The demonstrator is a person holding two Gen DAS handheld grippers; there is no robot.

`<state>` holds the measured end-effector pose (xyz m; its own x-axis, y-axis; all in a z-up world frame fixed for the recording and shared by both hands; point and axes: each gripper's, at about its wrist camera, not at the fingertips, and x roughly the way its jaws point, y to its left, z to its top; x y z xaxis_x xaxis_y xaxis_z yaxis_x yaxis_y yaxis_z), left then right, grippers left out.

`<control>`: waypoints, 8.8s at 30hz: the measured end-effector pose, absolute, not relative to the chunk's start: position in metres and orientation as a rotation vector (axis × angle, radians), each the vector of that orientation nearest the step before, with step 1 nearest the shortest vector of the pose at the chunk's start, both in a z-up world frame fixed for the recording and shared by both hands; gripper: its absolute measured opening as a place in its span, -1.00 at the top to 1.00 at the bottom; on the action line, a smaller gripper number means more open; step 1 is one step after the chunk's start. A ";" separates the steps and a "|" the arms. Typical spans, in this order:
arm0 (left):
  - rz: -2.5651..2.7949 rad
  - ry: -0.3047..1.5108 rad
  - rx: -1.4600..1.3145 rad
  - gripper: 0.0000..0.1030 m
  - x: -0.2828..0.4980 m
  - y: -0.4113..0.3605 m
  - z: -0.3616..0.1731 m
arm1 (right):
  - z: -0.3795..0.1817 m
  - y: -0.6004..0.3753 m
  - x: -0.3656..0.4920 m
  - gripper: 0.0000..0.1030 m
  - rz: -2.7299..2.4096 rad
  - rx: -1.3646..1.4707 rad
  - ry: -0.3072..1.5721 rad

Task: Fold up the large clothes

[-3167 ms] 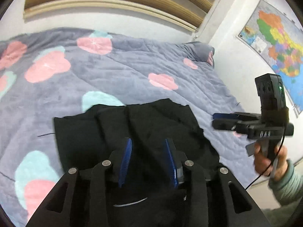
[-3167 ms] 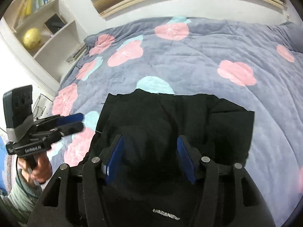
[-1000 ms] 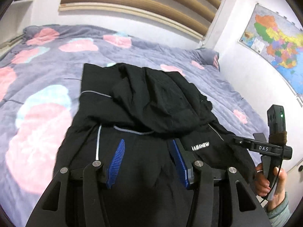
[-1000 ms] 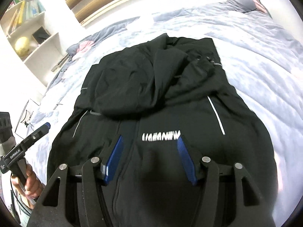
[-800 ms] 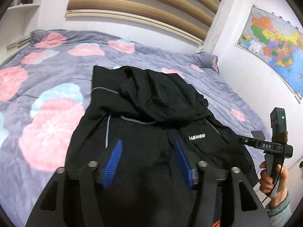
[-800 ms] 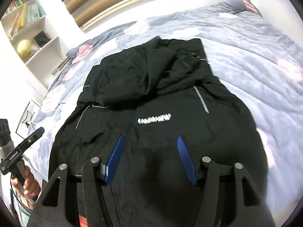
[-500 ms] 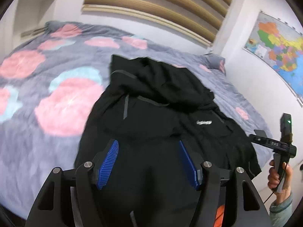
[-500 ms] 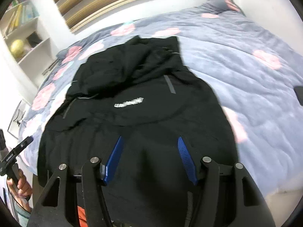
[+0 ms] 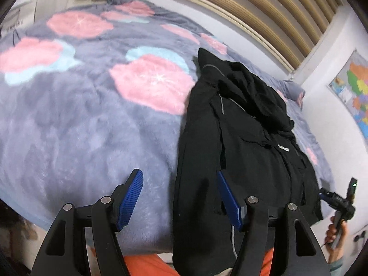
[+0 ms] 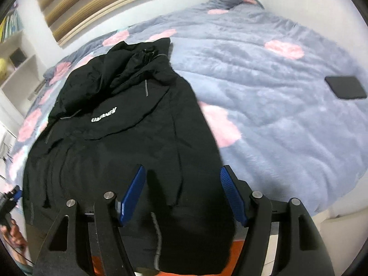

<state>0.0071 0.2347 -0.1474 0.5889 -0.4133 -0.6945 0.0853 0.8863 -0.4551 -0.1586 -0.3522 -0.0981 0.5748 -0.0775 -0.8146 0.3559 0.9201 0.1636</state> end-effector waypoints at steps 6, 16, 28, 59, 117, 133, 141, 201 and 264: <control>-0.447 0.988 -0.385 -0.34 0.013 0.210 -0.172 | -0.113 -0.370 -0.171 -0.38 -0.254 0.402 0.955; -0.486 1.009 -0.285 -0.33 0.005 0.192 -0.178 | -0.135 -0.369 -0.182 -0.38 -0.114 0.494 1.021; -0.596 1.055 -0.306 -0.33 -0.011 0.190 -0.189 | -0.146 -0.339 -0.172 -0.12 -0.024 0.403 1.074; -0.578 0.564 -0.406 0.71 0.142 0.140 0.002 | 0.017 -0.373 -0.009 0.58 0.101 0.493 0.661; -0.598 0.702 -0.199 -0.55 0.241 0.077 -0.012 | -0.041 -0.313 0.171 -0.75 0.039 0.273 0.865; -0.484 0.958 -0.152 -0.56 0.302 0.016 -0.109 | -0.113 -0.278 0.231 -0.83 0.026 0.191 1.060; -0.446 0.762 -0.213 -0.56 0.284 0.084 -0.050 | -0.061 -0.366 0.196 -0.83 0.013 0.296 0.877; -0.317 0.682 -0.165 0.80 0.381 0.069 0.011 | 0.014 -0.392 0.273 0.79 -0.161 0.020 0.679; -0.312 1.074 -0.066 -0.46 0.400 -0.089 -0.084 | -0.121 -0.280 0.355 -0.38 -0.065 0.140 1.136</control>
<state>0.4002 -0.0890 -0.0839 0.4376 -0.2830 -0.8535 0.2193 0.9541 -0.2039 0.3550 -0.2797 -0.1210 0.4207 0.0197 -0.9070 0.1231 0.9893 0.0786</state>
